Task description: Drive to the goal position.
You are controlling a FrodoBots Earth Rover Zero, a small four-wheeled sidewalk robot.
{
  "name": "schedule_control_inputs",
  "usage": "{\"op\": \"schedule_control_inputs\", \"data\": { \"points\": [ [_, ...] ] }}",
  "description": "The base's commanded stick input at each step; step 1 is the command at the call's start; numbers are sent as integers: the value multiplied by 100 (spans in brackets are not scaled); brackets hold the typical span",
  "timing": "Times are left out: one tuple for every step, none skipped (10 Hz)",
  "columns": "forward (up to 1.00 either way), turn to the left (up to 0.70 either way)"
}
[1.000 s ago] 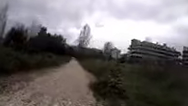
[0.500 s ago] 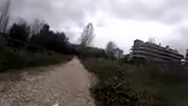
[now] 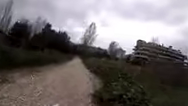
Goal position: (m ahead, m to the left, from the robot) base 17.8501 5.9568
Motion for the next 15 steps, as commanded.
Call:
{"op": "schedule_control_inputs", "data": {
  "points": [
    [70, 28],
    [70, 1],
    [70, 0],
    [70, 0],
    [70, 0],
    [70, 0],
    [70, 0],
    [70, 0],
    [70, 0],
    [70, 0],
    [70, 0],
    [70, 0],
    [70, 0],
    [70, 0],
    [70, 0]
  ]
}}
